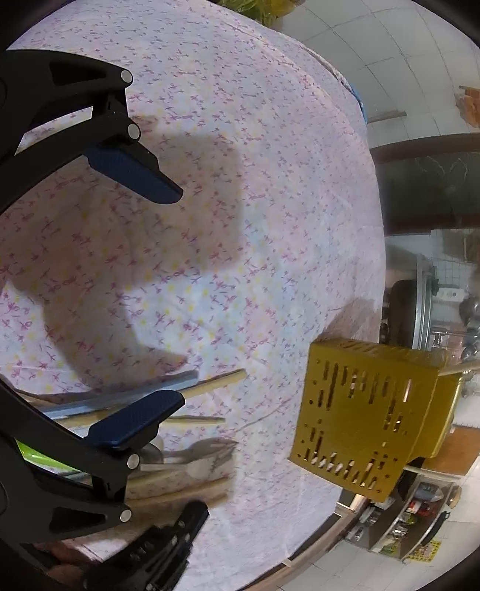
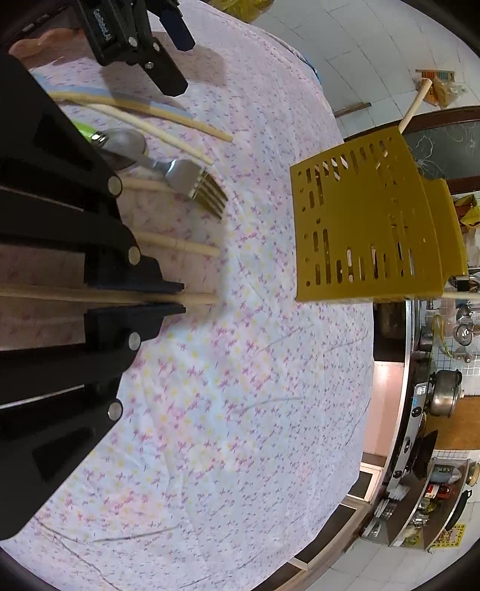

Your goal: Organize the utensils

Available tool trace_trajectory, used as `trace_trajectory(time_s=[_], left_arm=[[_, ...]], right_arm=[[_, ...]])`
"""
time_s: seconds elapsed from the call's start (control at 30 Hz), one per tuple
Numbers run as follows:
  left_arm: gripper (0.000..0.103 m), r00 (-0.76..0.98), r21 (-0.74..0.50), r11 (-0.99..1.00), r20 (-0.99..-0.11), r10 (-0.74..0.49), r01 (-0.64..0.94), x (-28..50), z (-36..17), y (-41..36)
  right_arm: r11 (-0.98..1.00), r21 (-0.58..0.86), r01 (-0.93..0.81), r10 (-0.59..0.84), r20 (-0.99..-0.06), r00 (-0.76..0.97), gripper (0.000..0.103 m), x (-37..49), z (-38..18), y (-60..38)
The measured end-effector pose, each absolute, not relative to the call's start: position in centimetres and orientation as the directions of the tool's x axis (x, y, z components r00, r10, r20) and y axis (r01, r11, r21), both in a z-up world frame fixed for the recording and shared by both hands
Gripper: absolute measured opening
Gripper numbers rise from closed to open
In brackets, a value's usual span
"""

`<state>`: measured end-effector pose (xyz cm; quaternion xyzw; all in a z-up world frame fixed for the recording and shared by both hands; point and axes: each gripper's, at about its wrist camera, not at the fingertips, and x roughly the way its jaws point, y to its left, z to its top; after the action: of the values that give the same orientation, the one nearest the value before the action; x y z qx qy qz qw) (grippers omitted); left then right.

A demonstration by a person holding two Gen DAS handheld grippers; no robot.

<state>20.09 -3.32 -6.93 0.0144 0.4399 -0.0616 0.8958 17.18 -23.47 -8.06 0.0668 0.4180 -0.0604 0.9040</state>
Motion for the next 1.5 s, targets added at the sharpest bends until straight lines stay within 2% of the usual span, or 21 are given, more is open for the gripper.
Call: trace_trajectory(time_s=[0.7,0.77,0.87,0.93,0.97,1.03,1.07,1.13,1.2,1.4,1.5], left_arm=[[0.096,0.580,0.021,0.990,-0.812,-0.063,0.137,19.3,-8.1,-4.9],[0.091,0.574,0.013,0.990,-0.816,-0.072,0.143,19.6,-8.0,-5.1],[0.073,0.572,0.004,0.989,-0.816,-0.083,0.148,19.7,-7.7,-5.5],[0.055,0.569,-0.009,0.986,-0.816,-0.103,0.165,19.6,-7.5,-5.8],[0.051,0.565,-0.016,0.985,-0.817,-0.111,0.170,19.6,-7.5,-5.9],[0.034,0.557,-0.029,0.983,-0.821,-0.125,0.179,19.6,-7.3,-6.2],[0.030,0.554,-0.031,0.983,-0.822,-0.129,0.183,19.6,-7.3,-6.3],[0.016,0.545,-0.037,0.981,-0.827,-0.137,0.190,19.9,-7.3,-6.6],[0.011,0.536,-0.049,0.979,-0.831,-0.149,0.196,20.2,-7.3,-6.8],[0.007,0.537,-0.056,0.973,-0.826,-0.170,0.222,20.0,-7.0,-7.3],[0.006,0.562,-0.063,0.972,-0.807,-0.183,0.227,19.6,-6.2,-6.9]], right_arm=[[0.981,0.066,0.185,-0.071,-0.759,0.647,0.006,15.7,-8.5,-26.0],[0.981,0.066,0.185,-0.070,-0.760,0.646,0.006,15.8,-8.5,-26.0],[0.980,0.080,0.184,-0.058,-0.766,0.640,0.006,16.0,-8.5,-26.2],[0.978,0.097,0.184,-0.043,-0.772,0.635,0.006,16.0,-8.4,-26.5],[0.978,0.101,0.183,-0.039,-0.773,0.633,0.006,16.1,-8.4,-26.6],[0.978,0.101,0.181,-0.036,-0.777,0.628,0.006,16.3,-8.3,-26.7],[0.978,0.100,0.181,-0.036,-0.779,0.626,0.006,16.5,-8.4,-26.7],[0.979,0.100,0.178,-0.033,-0.782,0.622,0.006,16.9,-8.4,-26.7],[0.978,0.113,0.178,-0.022,-0.786,0.618,0.006,17.4,-8.4,-26.9],[0.973,0.142,0.180,-0.003,-0.776,0.630,0.006,16.9,-8.1,-27.3],[0.970,0.165,0.180,0.002,-0.741,0.672,0.006,15.8,-7.1,-27.4]])
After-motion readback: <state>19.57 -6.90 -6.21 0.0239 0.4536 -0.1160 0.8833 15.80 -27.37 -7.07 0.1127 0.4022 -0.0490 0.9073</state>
